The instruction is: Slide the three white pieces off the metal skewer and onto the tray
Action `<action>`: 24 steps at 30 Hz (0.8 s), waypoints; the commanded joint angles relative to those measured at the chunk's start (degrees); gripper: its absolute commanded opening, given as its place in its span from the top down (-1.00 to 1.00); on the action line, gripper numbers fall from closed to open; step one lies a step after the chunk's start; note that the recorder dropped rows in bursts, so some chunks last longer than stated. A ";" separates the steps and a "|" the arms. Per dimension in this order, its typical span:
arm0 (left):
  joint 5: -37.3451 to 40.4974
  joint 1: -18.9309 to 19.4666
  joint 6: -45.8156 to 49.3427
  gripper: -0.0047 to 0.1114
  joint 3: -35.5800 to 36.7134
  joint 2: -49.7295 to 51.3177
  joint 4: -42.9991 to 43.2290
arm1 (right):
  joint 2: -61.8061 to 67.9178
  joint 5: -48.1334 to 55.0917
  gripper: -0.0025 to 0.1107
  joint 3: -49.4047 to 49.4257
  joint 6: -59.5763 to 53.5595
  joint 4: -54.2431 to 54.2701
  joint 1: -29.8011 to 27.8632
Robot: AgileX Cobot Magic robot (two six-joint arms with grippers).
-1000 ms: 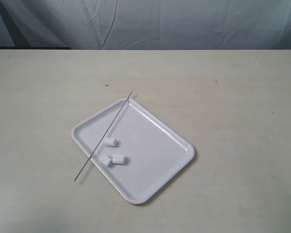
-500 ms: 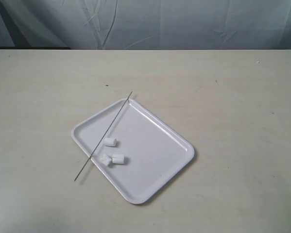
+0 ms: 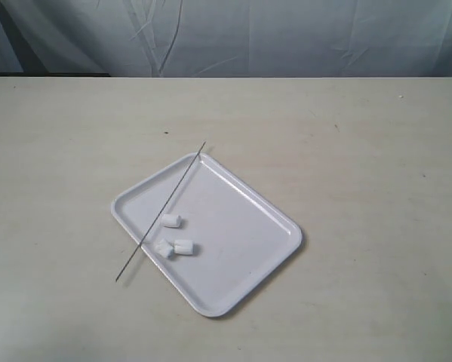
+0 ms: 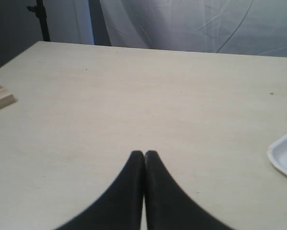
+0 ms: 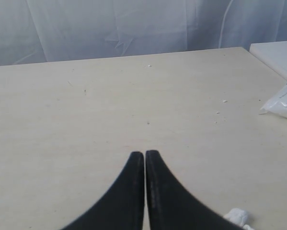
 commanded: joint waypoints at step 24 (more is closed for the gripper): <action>-1.04 -0.26 0.01 0.92 0.18 -0.36 5.85 | -0.21 -0.15 0.93 0.14 0.01 0.08 -0.09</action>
